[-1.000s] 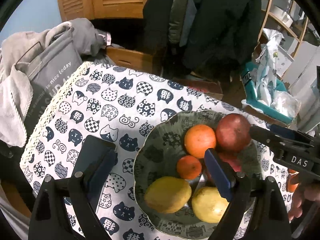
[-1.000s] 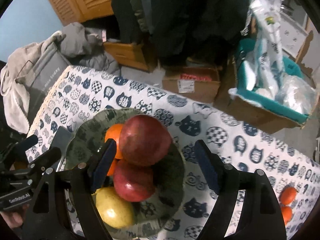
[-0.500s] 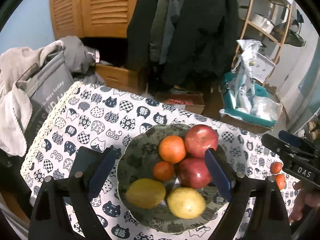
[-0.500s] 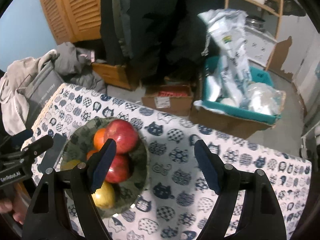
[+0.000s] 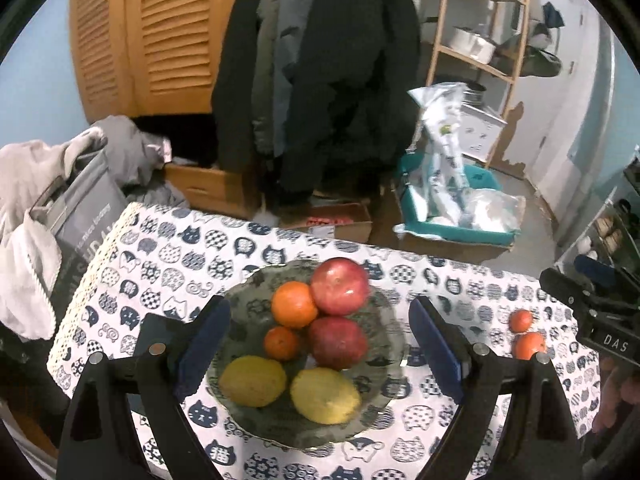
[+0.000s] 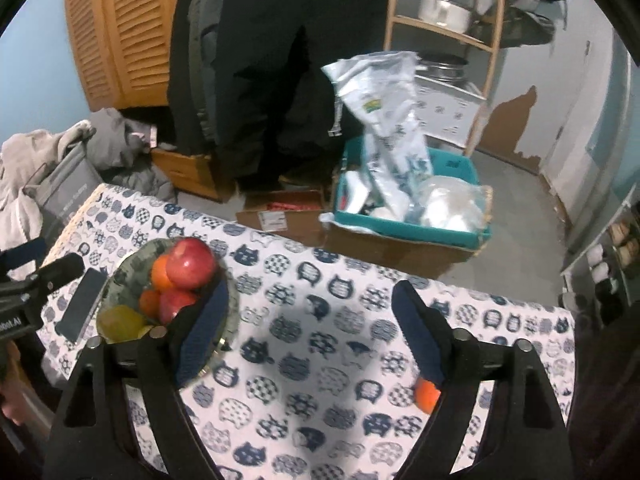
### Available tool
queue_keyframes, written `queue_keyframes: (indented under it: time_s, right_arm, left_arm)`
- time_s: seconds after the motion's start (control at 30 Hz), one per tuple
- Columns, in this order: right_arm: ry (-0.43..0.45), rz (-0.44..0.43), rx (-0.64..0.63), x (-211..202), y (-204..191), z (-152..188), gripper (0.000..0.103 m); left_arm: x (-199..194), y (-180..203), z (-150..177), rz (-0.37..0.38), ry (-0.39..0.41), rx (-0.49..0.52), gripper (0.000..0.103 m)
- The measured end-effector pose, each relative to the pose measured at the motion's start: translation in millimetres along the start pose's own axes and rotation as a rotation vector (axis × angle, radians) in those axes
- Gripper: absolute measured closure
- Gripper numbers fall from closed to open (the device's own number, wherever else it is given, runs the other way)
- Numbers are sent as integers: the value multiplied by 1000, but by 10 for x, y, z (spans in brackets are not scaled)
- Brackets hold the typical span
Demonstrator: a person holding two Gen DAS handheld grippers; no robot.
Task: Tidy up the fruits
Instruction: 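Move both open tools away from the bowl toward the two mandarins on the cloth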
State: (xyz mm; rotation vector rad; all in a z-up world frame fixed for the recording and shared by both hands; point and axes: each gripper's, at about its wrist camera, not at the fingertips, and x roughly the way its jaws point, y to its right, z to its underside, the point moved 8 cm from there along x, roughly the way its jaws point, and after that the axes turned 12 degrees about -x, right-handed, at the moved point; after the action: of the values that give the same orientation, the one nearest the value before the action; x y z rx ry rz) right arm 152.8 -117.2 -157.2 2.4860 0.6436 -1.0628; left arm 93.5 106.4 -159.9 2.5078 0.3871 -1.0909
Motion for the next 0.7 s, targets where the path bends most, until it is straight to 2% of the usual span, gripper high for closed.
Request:
queue_keyframes:
  time_s: [0.23, 0.7]
  right_arm:
    - [-6, 51, 28, -268, 321, 299, 18]
    - [-19, 103, 116, -628, 870, 801, 18]
  left_arm:
    - [-147, 365, 103, 27, 19, 80, 11]
    - [-196, 928, 297, 63, 8, 173, 11]
